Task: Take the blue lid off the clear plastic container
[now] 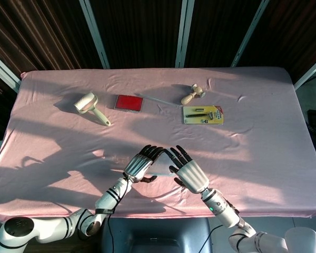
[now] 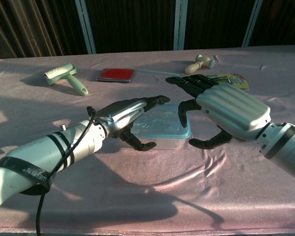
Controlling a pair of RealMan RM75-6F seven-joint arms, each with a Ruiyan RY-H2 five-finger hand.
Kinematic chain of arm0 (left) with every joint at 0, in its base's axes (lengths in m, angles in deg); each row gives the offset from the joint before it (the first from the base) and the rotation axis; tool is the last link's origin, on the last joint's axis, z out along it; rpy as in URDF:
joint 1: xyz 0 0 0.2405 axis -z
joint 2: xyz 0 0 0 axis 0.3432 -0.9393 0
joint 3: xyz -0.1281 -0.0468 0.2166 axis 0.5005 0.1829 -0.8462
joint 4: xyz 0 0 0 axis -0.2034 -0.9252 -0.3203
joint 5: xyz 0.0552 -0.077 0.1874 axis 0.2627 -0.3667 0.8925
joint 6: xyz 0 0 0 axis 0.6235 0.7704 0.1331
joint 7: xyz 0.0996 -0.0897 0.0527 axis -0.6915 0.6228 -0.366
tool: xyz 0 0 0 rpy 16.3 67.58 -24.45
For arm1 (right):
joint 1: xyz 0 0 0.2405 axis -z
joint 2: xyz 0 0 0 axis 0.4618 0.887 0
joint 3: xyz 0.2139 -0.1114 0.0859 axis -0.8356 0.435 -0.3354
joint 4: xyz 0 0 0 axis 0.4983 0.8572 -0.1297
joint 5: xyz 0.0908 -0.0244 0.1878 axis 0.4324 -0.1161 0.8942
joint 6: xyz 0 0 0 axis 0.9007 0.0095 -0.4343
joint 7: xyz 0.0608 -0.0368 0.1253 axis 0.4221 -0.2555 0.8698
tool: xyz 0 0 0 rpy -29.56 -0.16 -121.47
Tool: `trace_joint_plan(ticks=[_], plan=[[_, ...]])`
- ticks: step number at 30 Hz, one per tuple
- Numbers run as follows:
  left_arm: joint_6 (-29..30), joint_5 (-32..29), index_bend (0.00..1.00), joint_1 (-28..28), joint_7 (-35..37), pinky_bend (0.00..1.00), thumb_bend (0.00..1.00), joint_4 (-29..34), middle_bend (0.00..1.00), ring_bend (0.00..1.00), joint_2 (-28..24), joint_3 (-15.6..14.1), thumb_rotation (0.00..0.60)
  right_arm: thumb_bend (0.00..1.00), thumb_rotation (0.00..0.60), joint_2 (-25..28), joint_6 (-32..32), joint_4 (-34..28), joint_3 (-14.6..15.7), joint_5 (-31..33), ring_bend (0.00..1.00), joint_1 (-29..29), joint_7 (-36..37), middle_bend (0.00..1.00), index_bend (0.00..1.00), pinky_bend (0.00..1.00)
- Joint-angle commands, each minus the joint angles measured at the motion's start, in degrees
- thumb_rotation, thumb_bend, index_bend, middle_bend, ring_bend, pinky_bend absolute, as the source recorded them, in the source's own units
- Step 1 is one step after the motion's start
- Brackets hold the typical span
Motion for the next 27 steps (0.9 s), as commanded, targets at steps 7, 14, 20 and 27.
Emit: trace_joint_plan(ticks=[7, 14, 20, 27], plan=[[-0.2, -0.3, 0.00, 0.0, -0.6, 0.42, 0.29, 0.5, 0.28, 0.51, -0.4, 0.1, 0.600, 0.35, 0.600, -1.7, 0.0, 1.1, 0.7, 1.0, 0.00, -1.1, -1.2, 0.10, 0.67, 0.00], [-0.3, -0.4, 0.00, 0.0, -0.7, 0.43, 0.29, 0.6, 0.28, 0.51, -0.5, -0.1, 0.600, 0.39, 0.600, -1.5, -0.2, 0.3, 0.5, 2.5, 0.00, -1.6, -2.1, 0.10, 0.69, 0.00], [-0.5, -0.4, 0.00, 0.1, -0.7, 0.43, 0.29, 0.5, 0.28, 0.52, -0.4, -0.2, 0.600, 0.39, 0.600, -1.3, -0.2, 0.0, 0.4, 3.0, 0.00, -1.8, -2.3, 0.10, 0.69, 0.00], [-0.4, 0.0, 0.00, 0.1, -0.7, 0.44, 0.29, -0.2, 0.28, 0.53, -0.1, -0.5, 0.600, 0.39, 0.600, -0.8, -0.8, -0.7, 0.2, 4.4, 0.00, -2.4, -2.8, 0.10, 0.70, 0.00]])
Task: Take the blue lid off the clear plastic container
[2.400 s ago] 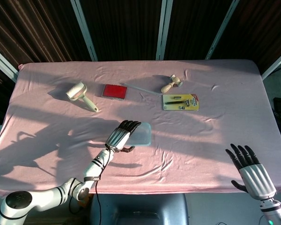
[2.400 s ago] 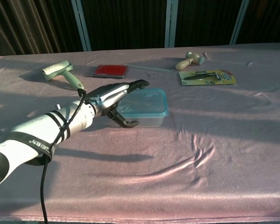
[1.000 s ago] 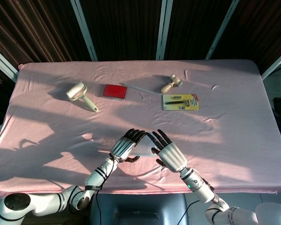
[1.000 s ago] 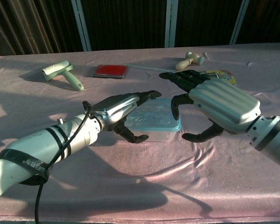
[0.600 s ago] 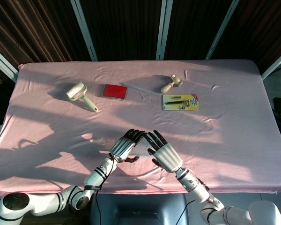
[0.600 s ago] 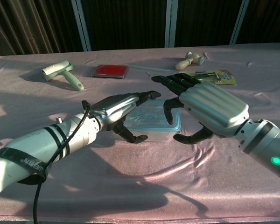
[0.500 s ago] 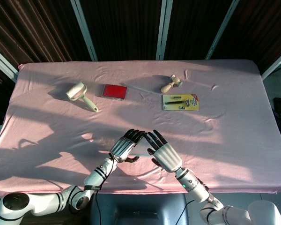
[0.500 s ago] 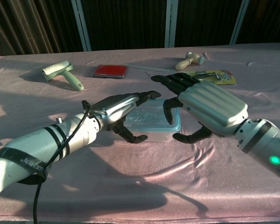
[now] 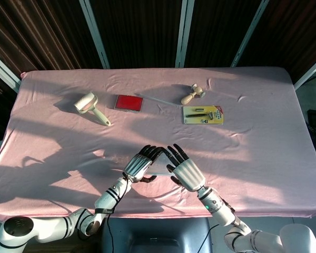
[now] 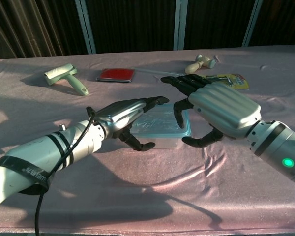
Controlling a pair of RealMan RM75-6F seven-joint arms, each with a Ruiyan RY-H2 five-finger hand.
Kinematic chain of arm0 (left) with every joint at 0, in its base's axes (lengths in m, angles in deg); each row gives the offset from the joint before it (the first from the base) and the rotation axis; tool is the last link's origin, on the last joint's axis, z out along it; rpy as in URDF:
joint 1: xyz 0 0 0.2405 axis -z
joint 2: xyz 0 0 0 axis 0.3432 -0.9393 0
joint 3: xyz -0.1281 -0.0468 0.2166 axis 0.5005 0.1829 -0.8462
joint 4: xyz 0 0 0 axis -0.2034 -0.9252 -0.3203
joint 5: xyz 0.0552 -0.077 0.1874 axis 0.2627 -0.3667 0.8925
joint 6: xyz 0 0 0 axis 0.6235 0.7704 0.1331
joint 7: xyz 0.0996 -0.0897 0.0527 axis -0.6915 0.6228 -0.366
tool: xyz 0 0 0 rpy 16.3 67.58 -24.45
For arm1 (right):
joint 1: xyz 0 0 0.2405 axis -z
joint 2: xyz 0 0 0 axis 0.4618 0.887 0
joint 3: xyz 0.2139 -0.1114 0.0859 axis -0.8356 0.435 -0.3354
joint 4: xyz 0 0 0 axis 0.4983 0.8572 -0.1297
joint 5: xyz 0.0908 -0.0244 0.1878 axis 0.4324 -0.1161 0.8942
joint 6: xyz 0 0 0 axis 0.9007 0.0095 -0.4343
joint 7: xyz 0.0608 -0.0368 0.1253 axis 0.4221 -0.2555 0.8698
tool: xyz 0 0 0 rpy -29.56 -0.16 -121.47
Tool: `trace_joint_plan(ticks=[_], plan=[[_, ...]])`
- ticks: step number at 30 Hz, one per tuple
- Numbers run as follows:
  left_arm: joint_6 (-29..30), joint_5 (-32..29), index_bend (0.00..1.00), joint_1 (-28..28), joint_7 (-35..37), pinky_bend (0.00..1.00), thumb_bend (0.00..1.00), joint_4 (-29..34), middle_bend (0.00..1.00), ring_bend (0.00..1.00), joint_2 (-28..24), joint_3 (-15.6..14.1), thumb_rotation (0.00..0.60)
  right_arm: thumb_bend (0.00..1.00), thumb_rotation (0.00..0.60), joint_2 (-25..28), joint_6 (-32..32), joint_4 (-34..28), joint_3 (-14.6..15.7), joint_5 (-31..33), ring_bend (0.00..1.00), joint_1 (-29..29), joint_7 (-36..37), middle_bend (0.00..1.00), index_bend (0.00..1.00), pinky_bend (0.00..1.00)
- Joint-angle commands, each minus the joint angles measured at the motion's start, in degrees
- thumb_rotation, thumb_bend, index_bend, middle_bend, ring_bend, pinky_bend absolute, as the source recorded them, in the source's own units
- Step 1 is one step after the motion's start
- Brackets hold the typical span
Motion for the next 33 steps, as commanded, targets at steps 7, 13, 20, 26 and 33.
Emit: trace_joint_plan(ticks=[7, 13, 20, 26, 33], plan=[[0.1, 0.7, 0.00, 0.1, 0.3, 0.46, 0.29, -1.2, 0.28, 0.55, 0.5, -0.4, 0.600, 0.39, 0.600, 1.0, 0.3, -1.4, 0.1, 0.7, 0.00, -0.4, -0.5, 0.10, 0.70, 0.00], [0.5, 1.2, 0.00, 0.0, 0.7, 0.49, 0.29, -2.1, 0.29, 0.58, 0.8, -0.5, 0.600, 0.39, 0.600, 1.8, 0.3, -2.7, 0.1, 1.4, 0.00, -0.4, -0.9, 0.10, 0.70, 0.00], [0.6, 1.7, 0.00, -0.2, 1.2, 0.50, 0.29, -2.4, 0.29, 0.60, 0.6, -1.0, 0.600, 0.39, 0.600, 1.8, 0.1, -2.7, -0.2, 1.9, 0.00, -1.0, -1.6, 0.10, 0.70, 0.00], [0.7, 2.5, 0.00, -0.4, 1.8, 0.51, 0.29, -2.4, 0.29, 0.61, 0.2, -1.4, 0.600, 0.39, 0.600, 1.0, 0.4, -1.4, -0.6, 1.9, 0.00, -1.9, -1.0, 0.11, 0.70, 0.00], [0.4, 2.5, 0.00, -0.5, 2.4, 0.52, 0.29, -3.2, 0.29, 0.62, 0.1, -1.5, 0.600, 0.39, 0.600, 1.2, 1.0, -1.6, -0.8, 2.2, 0.00, -2.1, -1.2, 0.11, 0.70, 0.00]])
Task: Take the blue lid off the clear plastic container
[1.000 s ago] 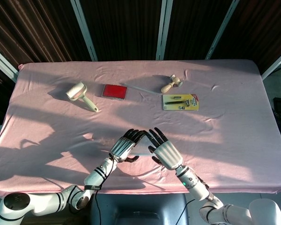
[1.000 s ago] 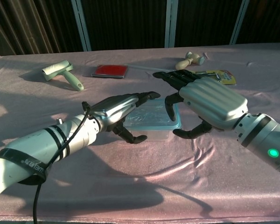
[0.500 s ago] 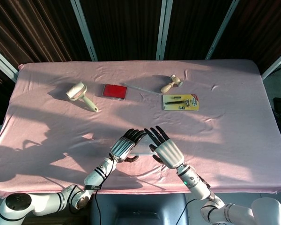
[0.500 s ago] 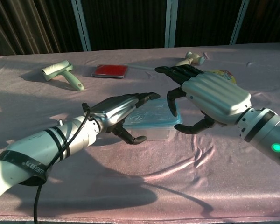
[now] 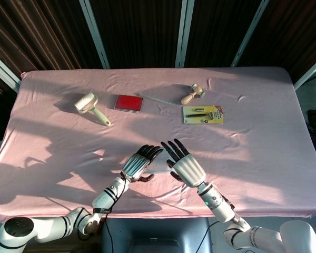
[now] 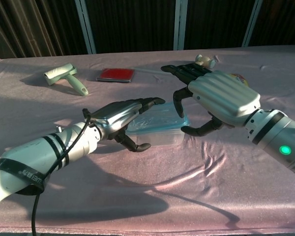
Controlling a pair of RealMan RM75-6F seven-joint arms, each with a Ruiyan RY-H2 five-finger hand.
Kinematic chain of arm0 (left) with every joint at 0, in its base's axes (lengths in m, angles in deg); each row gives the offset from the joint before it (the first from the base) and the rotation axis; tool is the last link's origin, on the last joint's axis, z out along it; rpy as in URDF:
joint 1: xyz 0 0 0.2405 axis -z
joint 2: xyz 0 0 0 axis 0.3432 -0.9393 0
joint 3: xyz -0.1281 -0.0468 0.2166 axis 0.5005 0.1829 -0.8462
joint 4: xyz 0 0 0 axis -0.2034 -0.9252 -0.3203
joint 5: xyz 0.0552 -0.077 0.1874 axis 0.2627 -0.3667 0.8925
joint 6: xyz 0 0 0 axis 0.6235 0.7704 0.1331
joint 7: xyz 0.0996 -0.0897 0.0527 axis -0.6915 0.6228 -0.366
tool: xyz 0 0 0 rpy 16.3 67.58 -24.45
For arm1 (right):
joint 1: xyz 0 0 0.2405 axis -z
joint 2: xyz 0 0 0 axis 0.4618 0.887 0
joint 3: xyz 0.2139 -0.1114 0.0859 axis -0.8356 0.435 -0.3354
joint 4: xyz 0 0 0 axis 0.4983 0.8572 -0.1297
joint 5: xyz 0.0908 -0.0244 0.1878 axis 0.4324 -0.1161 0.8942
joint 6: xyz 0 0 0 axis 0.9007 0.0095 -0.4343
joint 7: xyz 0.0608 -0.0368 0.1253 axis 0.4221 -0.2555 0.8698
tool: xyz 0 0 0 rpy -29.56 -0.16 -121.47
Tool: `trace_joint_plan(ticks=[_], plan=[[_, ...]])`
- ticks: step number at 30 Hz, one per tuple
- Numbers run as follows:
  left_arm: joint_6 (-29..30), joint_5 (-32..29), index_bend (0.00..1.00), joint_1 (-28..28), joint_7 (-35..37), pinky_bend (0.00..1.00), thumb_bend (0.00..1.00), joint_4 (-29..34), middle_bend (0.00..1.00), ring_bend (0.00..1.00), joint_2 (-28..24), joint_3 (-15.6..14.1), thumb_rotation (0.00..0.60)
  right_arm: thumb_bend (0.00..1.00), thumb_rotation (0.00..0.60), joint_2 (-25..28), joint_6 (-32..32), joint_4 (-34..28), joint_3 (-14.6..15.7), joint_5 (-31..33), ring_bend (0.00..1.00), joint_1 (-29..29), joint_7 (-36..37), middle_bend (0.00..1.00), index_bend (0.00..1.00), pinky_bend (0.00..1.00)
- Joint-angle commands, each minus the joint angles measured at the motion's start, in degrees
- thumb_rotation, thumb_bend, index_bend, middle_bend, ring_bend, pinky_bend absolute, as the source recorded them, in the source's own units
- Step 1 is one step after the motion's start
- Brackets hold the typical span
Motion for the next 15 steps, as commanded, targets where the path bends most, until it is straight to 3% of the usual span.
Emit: trace_joint_plan(ticks=[1, 15], plan=[[-0.1, 0.0, 0.00, -0.1, 0.1, 0.52, 0.29, -0.2, 0.29, 0.62, 0.0, -0.1, 0.600, 0.39, 0.600, 0.2, 0.3, -0.3, -0.1, 0.1, 0.00, -0.1, -0.2, 0.11, 0.70, 0.00], [0.1, 0.9, 0.00, -0.3, 0.6, 0.53, 0.29, -0.9, 0.29, 0.63, 0.4, -0.7, 0.600, 0.39, 0.600, -0.5, 0.1, 0.4, -1.3, 0.5, 0.00, -2.1, -0.7, 0.12, 0.70, 0.00]])
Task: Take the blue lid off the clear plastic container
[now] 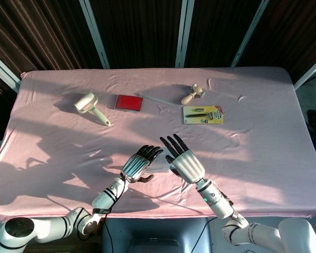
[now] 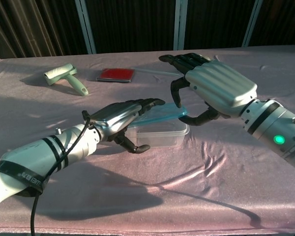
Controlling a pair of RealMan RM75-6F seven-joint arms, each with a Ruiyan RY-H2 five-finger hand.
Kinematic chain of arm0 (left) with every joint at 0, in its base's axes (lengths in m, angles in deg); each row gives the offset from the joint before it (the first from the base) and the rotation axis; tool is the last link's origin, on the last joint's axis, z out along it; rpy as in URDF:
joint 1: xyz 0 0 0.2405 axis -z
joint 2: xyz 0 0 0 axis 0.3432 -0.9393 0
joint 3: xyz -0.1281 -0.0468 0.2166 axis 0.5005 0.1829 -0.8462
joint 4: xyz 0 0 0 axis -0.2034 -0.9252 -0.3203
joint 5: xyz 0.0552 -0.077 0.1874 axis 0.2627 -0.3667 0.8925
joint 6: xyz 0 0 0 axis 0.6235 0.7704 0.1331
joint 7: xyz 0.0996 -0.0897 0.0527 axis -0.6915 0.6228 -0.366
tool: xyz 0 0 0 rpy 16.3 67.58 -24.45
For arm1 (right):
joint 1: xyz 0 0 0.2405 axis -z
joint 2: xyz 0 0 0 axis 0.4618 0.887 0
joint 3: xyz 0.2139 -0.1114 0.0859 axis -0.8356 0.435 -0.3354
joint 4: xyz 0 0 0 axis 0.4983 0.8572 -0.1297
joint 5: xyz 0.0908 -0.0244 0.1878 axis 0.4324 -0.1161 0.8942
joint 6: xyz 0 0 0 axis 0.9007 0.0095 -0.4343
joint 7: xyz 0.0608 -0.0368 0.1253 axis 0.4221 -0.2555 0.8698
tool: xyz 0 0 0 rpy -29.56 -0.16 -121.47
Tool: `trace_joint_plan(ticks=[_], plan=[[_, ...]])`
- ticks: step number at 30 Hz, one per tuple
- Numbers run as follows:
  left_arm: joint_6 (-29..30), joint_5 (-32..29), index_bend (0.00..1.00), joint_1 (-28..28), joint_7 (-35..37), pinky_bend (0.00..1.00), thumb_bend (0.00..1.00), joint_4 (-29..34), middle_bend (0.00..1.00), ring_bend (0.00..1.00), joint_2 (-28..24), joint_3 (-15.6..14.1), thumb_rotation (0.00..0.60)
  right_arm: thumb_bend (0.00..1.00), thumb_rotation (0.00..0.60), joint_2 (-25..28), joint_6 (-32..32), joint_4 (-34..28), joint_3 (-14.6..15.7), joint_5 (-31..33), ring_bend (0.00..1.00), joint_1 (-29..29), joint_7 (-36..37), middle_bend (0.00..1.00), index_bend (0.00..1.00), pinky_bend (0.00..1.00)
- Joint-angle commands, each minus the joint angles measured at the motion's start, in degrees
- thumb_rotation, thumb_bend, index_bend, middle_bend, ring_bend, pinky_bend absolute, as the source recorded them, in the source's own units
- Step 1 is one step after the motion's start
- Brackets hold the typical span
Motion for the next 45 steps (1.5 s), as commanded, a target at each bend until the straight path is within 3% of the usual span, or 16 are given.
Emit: trace_joint_plan(ticks=[1, 4, 15, 18, 20, 23, 28, 34, 45], plan=[[0.0, 0.1, 0.00, 0.0, 0.1, 0.53, 0.29, -0.1, 0.29, 0.63, 0.0, 0.0, 0.600, 0.39, 0.600, -0.5, 0.0, 0.2, 0.0, 0.1, 0.00, -0.2, 0.0, 0.13, 0.71, 0.00], [0.0, 0.1, 0.00, 0.1, 0.4, 0.53, 0.29, 0.0, 0.30, 0.63, -0.1, 0.3, 0.600, 0.40, 0.600, -0.9, -0.2, 0.6, 0.3, 0.2, 0.00, -0.3, -0.1, 0.13, 0.71, 0.00], [0.4, 0.6, 0.00, 0.0, 1.6, 0.48, 0.29, 2.2, 0.29, 0.59, -1.1, 0.5, 0.600, 0.60, 0.600, -2.4, 0.4, 3.0, 1.0, 0.2, 0.00, -0.5, 1.0, 0.16, 0.77, 0.00], [0.5, 0.9, 0.00, -0.1, 2.8, 0.35, 0.29, 2.8, 0.28, 0.43, -1.4, 0.4, 0.600, 0.60, 0.600, -2.3, 1.8, 3.3, 1.2, -0.6, 0.00, -0.5, 1.9, 0.18, 0.79, 0.00], [1.6, 1.7, 0.00, -0.3, 3.5, 0.18, 0.29, 2.5, 0.23, 0.20, -1.2, 0.4, 0.600, 0.60, 0.600, -2.0, 2.8, 3.4, 1.3, -1.2, 0.00, -0.4, 2.2, 0.18, 0.80, 0.00], [3.6, 3.4, 0.00, -0.6, 5.2, 0.03, 0.29, 1.3, 0.11, 0.02, -0.6, 0.2, 0.600, 0.60, 0.600, -1.4, 4.4, 3.2, 1.5, -1.8, 0.00, 0.0, 2.5, 0.19, 0.80, 0.00], [6.1, 5.2, 0.00, -0.7, 6.5, 0.00, 0.29, -1.5, 0.00, 0.00, 0.3, 0.1, 0.600, 0.60, 0.600, 1.1, 6.6, 1.8, 1.9, -2.9, 0.00, 0.6, 2.8, 0.19, 0.80, 0.00], [9.0, 6.3, 0.00, -1.1, 7.7, 0.00, 0.29, -4.0, 0.00, 0.00, 1.1, 0.5, 0.600, 0.60, 0.600, 4.5, 8.8, -0.2, 2.1, -4.0, 0.00, 1.3, 2.9, 0.19, 0.80, 0.00], [8.7, 5.6, 0.00, -1.9, 7.8, 0.00, 0.29, -3.1, 0.00, 0.00, -1.6, 0.5, 0.600, 0.60, 0.600, 10.4, 10.6, -0.7, 0.9, -2.7, 0.00, 2.9, 3.3, 0.19, 0.80, 0.00]])
